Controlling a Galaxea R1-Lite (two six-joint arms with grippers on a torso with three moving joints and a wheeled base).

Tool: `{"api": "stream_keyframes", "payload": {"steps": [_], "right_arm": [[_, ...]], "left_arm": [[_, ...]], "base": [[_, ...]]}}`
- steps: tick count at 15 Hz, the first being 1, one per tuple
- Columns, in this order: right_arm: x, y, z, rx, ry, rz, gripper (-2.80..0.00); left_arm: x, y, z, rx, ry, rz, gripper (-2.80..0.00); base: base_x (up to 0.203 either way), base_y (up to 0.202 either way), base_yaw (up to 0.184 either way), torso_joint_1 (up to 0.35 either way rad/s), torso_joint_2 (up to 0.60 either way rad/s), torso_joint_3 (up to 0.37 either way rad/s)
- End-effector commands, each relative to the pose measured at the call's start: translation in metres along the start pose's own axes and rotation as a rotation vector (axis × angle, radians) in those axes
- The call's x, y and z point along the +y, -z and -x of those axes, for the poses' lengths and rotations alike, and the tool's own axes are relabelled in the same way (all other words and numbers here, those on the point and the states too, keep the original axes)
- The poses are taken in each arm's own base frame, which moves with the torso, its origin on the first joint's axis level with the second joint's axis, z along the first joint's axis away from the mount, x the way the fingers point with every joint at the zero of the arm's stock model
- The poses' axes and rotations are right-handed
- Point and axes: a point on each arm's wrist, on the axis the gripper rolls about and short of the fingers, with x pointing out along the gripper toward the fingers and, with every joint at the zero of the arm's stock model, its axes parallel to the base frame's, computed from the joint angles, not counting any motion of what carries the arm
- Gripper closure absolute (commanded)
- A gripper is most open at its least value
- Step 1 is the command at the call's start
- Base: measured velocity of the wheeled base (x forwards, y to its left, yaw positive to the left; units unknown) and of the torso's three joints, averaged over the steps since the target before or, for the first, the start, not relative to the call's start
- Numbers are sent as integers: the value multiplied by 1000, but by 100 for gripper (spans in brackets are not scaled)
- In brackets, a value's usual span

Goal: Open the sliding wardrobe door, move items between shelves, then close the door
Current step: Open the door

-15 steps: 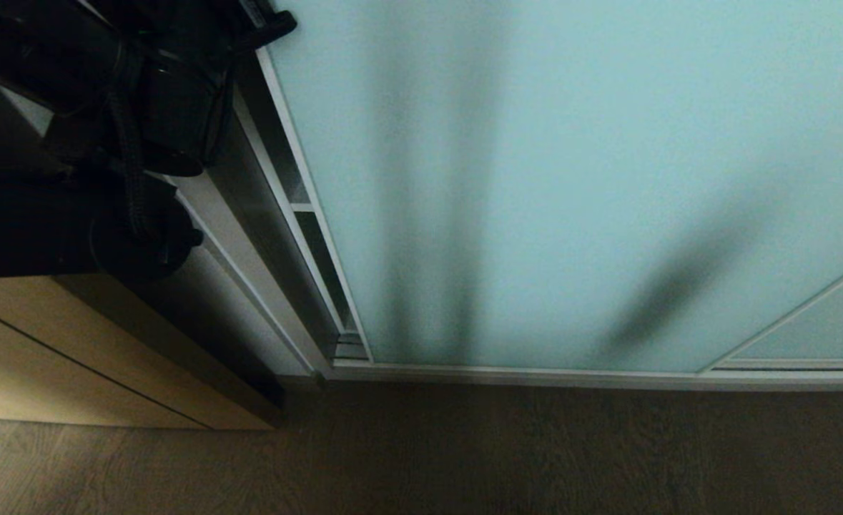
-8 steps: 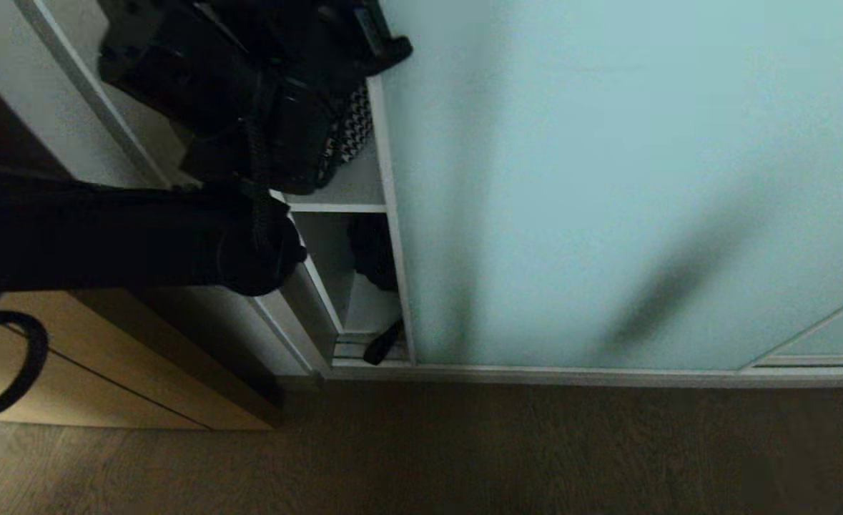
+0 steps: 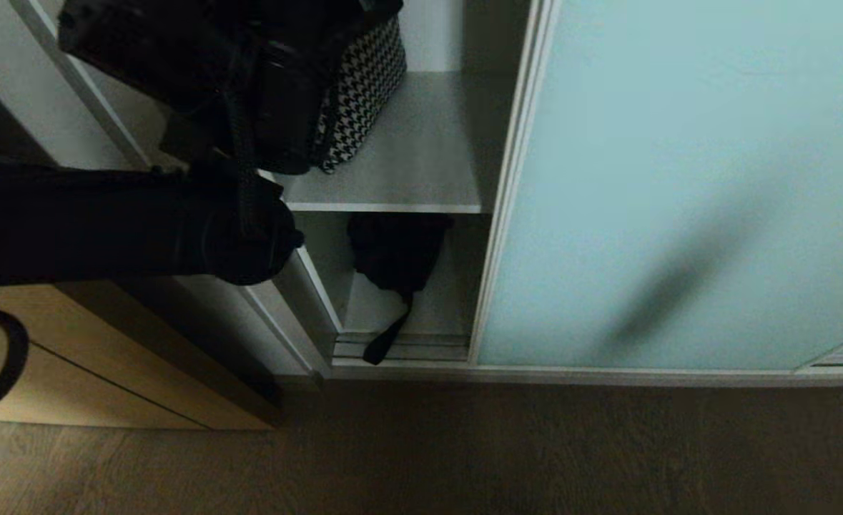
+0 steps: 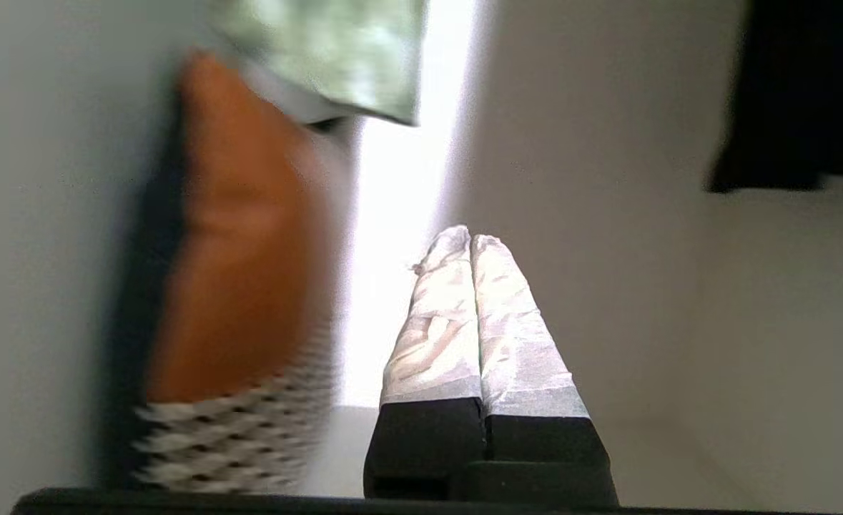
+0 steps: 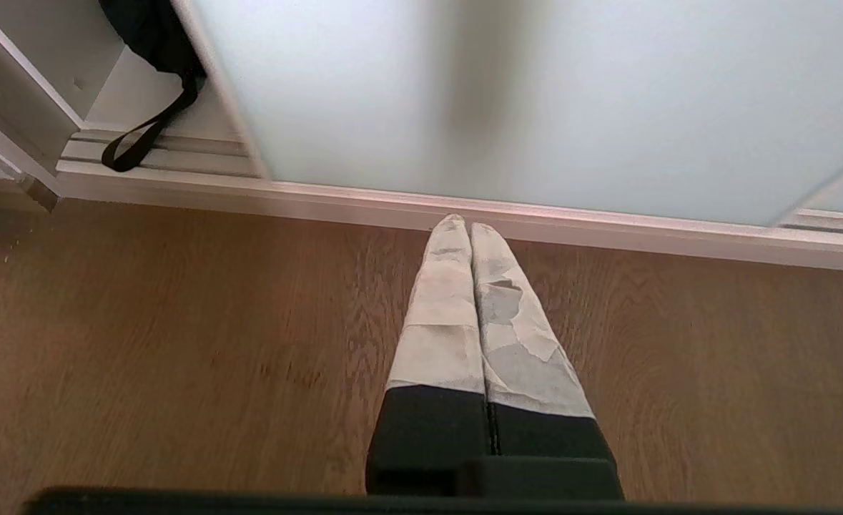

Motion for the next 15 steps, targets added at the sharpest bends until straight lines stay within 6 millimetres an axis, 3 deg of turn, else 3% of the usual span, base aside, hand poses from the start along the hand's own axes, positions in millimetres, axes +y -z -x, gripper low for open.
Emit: {"api": "stream_keyframes", "payload": {"steps": [1, 3, 5, 8, 15], "right_arm": [[0, 0, 0, -2, -1, 0, 0], [0, 0, 0, -2, -1, 0, 0], [0, 0, 0, -2, -1, 0, 0], [0, 0, 0, -2, -1, 0, 0], [0, 0, 0, -2, -1, 0, 0]], "left_arm": [[25, -11, 9, 43, -40, -60, 0], [50, 13, 32, 176, -77, -145, 0], [79, 18, 62, 277, -119, -223, 0], [97, -11, 109, 360, -162, -269, 0], [110, -79, 222, 480, -286, -291, 0]], "base": [[0, 0, 0, 0, 0, 0], [0, 0, 0, 0, 0, 0], [0, 0, 0, 0, 0, 0], [0, 0, 0, 0, 0, 0], [0, 0, 0, 0, 0, 0]]}}
